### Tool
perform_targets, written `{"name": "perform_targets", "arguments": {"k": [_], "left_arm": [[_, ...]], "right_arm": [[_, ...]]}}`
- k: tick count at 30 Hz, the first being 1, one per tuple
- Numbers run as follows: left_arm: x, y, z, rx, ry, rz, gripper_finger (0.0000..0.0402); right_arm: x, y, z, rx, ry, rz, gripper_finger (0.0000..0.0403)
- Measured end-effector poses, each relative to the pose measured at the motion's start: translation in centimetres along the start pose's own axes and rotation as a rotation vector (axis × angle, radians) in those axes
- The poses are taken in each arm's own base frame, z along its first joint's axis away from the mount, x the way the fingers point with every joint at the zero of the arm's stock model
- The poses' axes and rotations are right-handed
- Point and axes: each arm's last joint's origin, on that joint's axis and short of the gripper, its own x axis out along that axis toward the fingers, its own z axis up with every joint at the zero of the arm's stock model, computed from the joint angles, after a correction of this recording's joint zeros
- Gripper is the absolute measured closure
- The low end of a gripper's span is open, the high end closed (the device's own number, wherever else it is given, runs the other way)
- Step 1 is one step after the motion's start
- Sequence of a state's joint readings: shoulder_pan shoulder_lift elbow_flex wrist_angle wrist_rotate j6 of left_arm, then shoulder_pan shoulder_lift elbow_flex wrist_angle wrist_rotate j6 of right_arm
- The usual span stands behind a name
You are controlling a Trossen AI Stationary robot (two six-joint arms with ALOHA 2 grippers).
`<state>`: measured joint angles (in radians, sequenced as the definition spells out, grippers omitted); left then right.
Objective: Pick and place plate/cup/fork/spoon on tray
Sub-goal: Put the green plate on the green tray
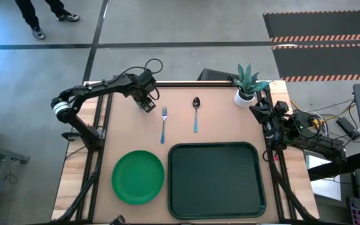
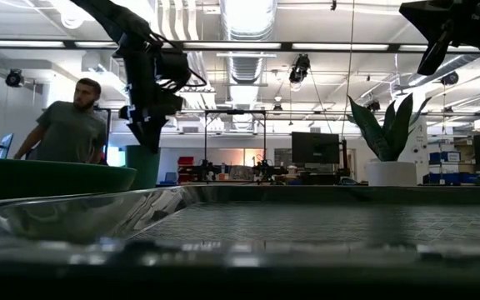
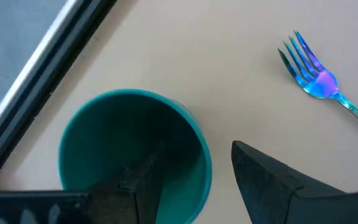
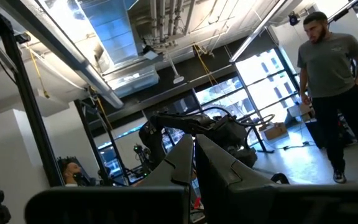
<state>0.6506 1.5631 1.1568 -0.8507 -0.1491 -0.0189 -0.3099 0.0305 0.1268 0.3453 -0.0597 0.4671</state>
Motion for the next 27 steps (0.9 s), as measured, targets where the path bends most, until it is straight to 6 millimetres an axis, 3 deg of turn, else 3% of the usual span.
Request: {"name": "perform_targets", "arguments": {"k": [13, 21, 27], "left_arm": [[-1.9, 0.4, 1.6, -0.016, -0.084, 0.040, 0.0233], [-5.6, 1.0, 3.0, -0.038, -0.213, 0.036, 0.0233], [-8.6, 1.4, 2.6, -0.053, -0.307, 0.030, 0.0233]], "right_arm": [[0.0, 0.0, 0.0, -0.006, 0.001, 0.000, 0.0394], [0.0, 0.0, 0.0, -0.005, 0.000, -0.001, 0.0394], [0.0, 0.0, 0.0, -0.006, 0.000, -0.001, 0.0394]]}}
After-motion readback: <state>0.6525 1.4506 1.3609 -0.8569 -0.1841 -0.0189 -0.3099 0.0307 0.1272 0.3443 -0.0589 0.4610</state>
